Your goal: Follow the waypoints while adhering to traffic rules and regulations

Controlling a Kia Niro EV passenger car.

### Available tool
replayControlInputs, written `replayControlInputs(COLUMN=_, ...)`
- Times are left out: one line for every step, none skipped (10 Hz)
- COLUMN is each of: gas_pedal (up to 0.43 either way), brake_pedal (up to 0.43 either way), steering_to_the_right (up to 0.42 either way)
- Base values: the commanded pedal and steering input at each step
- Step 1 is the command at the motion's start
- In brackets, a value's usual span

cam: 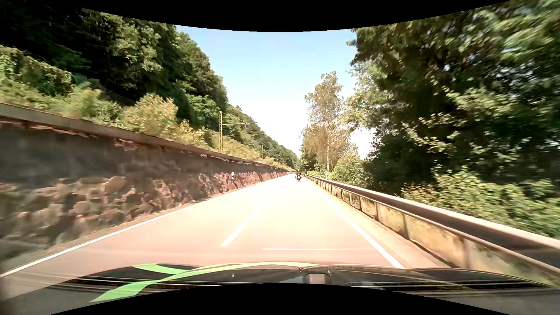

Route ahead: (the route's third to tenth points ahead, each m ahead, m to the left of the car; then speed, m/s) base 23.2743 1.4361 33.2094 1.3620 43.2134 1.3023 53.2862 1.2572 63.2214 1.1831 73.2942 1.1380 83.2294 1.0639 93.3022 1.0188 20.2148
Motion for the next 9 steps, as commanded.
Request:
replayControlInputs(gas_pedal=0.169, brake_pedal=0.000, steering_to_the_right=0.002)
replayControlInputs(gas_pedal=0.169, brake_pedal=0.000, steering_to_the_right=0.002)
replayControlInputs(gas_pedal=0.169, brake_pedal=0.000, steering_to_the_right=0.002)
replayControlInputs(gas_pedal=0.169, brake_pedal=0.000, steering_to_the_right=0.002)
replayControlInputs(gas_pedal=0.177, brake_pedal=0.000, steering_to_the_right=0.002)
replayControlInputs(gas_pedal=0.177, brake_pedal=0.000, steering_to_the_right=0.002)
replayControlInputs(gas_pedal=0.177, brake_pedal=0.000, steering_to_the_right=0.002)
replayControlInputs(gas_pedal=0.177, brake_pedal=0.000, steering_to_the_right=0.002)
replayControlInputs(gas_pedal=0.177, brake_pedal=0.000, steering_to_the_right=0.001)
